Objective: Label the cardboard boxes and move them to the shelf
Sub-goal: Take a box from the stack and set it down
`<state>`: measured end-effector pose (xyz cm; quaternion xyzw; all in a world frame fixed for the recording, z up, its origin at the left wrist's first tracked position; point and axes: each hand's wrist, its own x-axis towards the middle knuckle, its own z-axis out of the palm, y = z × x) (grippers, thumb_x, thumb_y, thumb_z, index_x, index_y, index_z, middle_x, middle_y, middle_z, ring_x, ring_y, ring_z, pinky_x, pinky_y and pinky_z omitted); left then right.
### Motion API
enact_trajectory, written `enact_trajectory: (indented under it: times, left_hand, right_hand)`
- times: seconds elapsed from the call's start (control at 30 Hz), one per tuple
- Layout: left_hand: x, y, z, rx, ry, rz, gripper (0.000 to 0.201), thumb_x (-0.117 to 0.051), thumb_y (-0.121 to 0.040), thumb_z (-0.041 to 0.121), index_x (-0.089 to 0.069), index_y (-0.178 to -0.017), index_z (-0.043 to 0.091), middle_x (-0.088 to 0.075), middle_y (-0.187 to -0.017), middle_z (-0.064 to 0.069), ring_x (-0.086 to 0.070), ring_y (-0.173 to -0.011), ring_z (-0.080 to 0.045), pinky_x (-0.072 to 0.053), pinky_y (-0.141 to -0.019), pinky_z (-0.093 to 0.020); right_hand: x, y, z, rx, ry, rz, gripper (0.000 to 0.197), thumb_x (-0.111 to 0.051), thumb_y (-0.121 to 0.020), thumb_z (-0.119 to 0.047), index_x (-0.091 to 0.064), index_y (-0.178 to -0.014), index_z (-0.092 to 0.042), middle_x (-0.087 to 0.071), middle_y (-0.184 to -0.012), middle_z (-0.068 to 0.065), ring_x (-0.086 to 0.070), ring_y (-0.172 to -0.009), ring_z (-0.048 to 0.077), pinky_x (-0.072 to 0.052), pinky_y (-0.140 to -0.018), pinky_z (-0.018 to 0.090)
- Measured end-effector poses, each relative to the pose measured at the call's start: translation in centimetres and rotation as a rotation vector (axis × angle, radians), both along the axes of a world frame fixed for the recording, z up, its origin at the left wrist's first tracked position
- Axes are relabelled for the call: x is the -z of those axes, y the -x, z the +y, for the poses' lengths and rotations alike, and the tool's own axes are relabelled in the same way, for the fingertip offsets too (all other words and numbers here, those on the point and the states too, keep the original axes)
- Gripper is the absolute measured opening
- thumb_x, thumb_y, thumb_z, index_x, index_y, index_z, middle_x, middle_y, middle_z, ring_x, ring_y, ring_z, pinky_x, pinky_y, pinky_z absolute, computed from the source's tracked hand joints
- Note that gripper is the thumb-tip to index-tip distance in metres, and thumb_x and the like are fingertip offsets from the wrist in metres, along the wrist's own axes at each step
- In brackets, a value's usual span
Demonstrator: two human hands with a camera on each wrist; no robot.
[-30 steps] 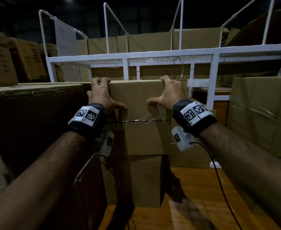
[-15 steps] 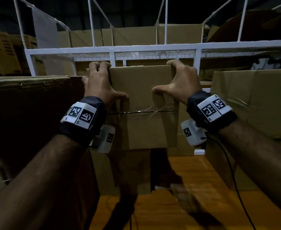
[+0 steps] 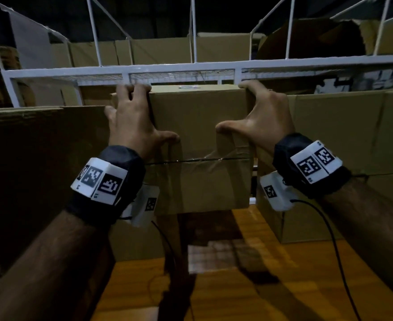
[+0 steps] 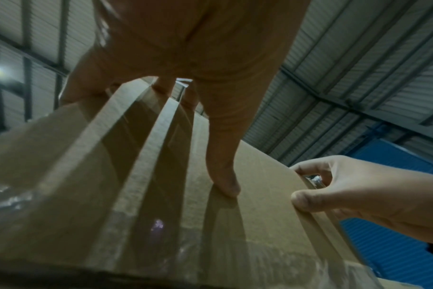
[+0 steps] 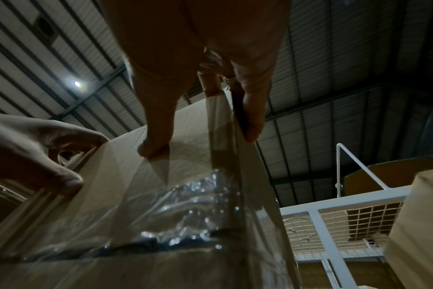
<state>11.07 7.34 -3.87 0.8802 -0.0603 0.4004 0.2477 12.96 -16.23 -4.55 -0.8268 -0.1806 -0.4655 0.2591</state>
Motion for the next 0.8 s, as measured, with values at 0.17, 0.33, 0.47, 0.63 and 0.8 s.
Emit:
enact_trajectory:
  times: [0.17,0.33,0.47,0.63,0.8]
  left_hand:
    - [1.0,5.0,-5.3,-0.027,-0.008,0.007,0.096,-0.088,-0.058,0.036,-0.036,-0.138,0.025,-0.029,-0.143,-0.006,-0.033,-0.127,-0.039,-0.037,-0.104,-0.056]
    - [3.5,10.8,-12.0,-0.038,0.010,0.004,0.096,-0.088,-0.058,0.035,-0.036,-0.137,0.025,-0.030,-0.142,-0.006,-0.035,-0.125,-0.038,-0.036,-0.103,-0.056]
    - [5.6,15.2,-17.4,-0.059,0.005,0.001,0.095,-0.088,-0.057,0.038,-0.038,-0.136,0.022,-0.033,-0.139,-0.007,-0.039,-0.121,-0.037,-0.035,-0.104,-0.053]
    - [8.2,19.4,-23.4,-0.034,0.018,0.068,0.096,-0.088,-0.058,0.036,-0.036,-0.137,0.025,-0.030,-0.142,-0.005,-0.037,-0.122,-0.038,-0.036,-0.103,-0.055]
    - [10.9,21.0,-28.4,0.011,-0.027,0.135,0.094,-0.086,-0.063,0.035,-0.033,-0.140,0.027,-0.025,-0.146,-0.001,-0.035,-0.125,-0.034,-0.034,-0.103,-0.048]
  right_hand:
    - [1.0,4.3,-5.4,0.003,-0.004,0.005,0.085,-0.085,-0.061,-0.048,-0.050,-0.131,-0.016,-0.061,-0.122,0.007,-0.056,-0.108,0.013,-0.043,-0.087,0.019]
    - [2.7,9.2,-12.0,-0.025,0.024,0.018,0.088,-0.082,-0.059,-0.053,-0.051,-0.132,-0.015,-0.061,-0.122,0.009,-0.057,-0.111,0.020,-0.050,-0.093,0.032]
    - [4.1,13.6,-17.5,-0.021,0.046,0.032,0.090,-0.081,-0.057,-0.056,-0.052,-0.131,-0.014,-0.062,-0.120,0.010,-0.057,-0.110,0.023,-0.049,-0.093,0.038]
    - [6.9,18.5,-23.6,-0.006,0.058,0.069,0.088,-0.083,-0.058,-0.051,-0.052,-0.130,-0.012,-0.062,-0.120,0.011,-0.057,-0.107,0.026,-0.048,-0.093,0.042]
    - [10.4,21.4,-29.0,0.050,0.034,0.114,0.086,-0.087,-0.056,-0.046,-0.055,-0.128,-0.011,-0.064,-0.114,0.013,-0.057,-0.101,0.029,-0.043,-0.086,0.035]
